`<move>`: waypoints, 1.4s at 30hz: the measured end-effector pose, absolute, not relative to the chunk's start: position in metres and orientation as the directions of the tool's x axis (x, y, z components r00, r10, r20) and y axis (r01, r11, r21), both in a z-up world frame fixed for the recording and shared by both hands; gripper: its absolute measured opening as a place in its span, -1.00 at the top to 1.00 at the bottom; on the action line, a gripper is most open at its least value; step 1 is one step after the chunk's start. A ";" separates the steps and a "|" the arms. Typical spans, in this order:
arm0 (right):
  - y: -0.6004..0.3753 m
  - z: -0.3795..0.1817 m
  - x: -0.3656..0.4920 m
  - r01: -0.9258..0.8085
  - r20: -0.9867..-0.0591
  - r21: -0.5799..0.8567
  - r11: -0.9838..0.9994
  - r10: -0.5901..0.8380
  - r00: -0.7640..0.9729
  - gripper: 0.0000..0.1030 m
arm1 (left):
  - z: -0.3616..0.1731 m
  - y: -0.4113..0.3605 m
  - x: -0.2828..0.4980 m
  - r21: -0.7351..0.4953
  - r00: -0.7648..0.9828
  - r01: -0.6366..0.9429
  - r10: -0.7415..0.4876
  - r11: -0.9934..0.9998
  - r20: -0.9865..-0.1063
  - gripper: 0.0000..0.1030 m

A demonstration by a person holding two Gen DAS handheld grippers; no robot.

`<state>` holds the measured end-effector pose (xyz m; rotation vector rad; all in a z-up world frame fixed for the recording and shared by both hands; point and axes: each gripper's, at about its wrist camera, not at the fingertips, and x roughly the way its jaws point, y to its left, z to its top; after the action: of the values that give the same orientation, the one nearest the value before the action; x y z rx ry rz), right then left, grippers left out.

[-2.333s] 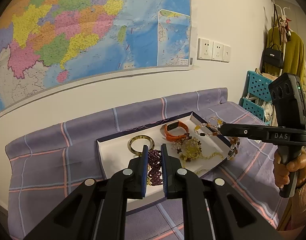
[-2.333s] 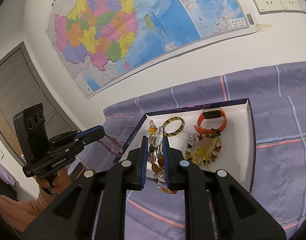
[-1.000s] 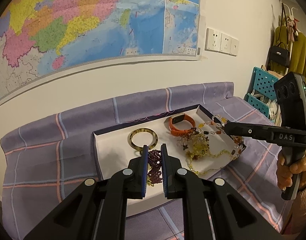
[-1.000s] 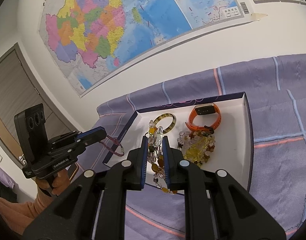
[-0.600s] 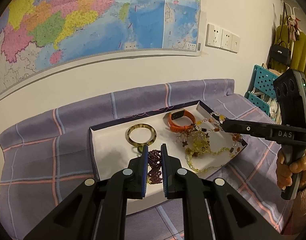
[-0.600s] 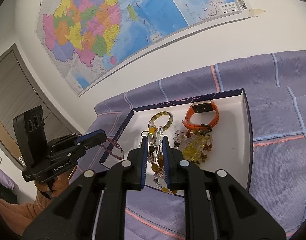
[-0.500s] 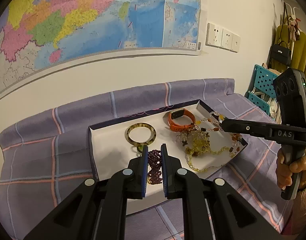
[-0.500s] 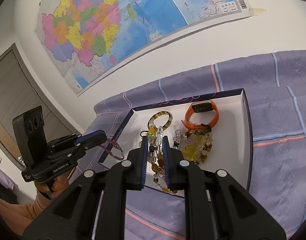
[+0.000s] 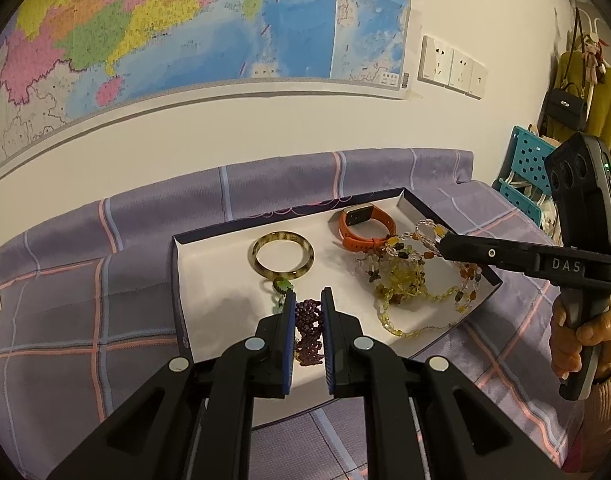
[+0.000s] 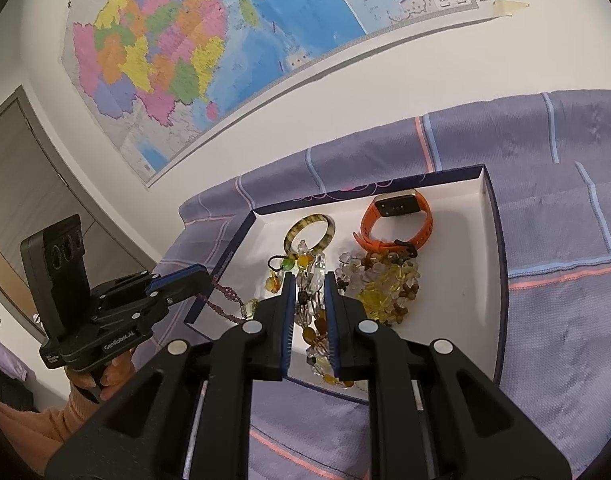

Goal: Organize jewelry
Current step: 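Lower the bracelet into the tray with the right tool while the left tool lowers the strand, then open both tools to release the bracelet and maroon strand in the tray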

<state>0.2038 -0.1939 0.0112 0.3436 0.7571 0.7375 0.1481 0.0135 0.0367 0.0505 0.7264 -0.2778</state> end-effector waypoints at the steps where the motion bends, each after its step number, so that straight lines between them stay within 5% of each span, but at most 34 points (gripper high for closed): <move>1: -0.193 0.010 0.205 -0.476 -0.499 0.529 0.703 0.711 0.496 0.72 | 0.036 0.013 0.148 -0.051 0.711 0.268 -0.233 0.962 -0.664 0.80; 34: -0.187 -0.019 0.221 -0.414 -0.565 0.533 0.738 0.675 0.474 0.66 | -0.001 0.007 0.165 -0.035 0.646 0.238 -0.186 0.971 -0.740 0.76; 37: -0.187 -0.020 0.221 -0.405 -0.571 0.524 0.749 0.662 0.486 0.42 | -0.004 0.008 0.166 -0.043 0.637 0.236 -0.188 0.971 -0.748 0.71; 42: -0.188 -0.016 0.212 -0.408 -0.569 0.502 0.762 0.647 0.508 0.13 | -0.001 0.010 0.160 -0.050 0.648 0.237 -0.196 0.970 -0.736 0.30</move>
<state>0.2118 -0.1880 -0.0159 0.3233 0.8165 0.6486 0.1596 0.0100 -0.0007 0.0523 0.8302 -0.2464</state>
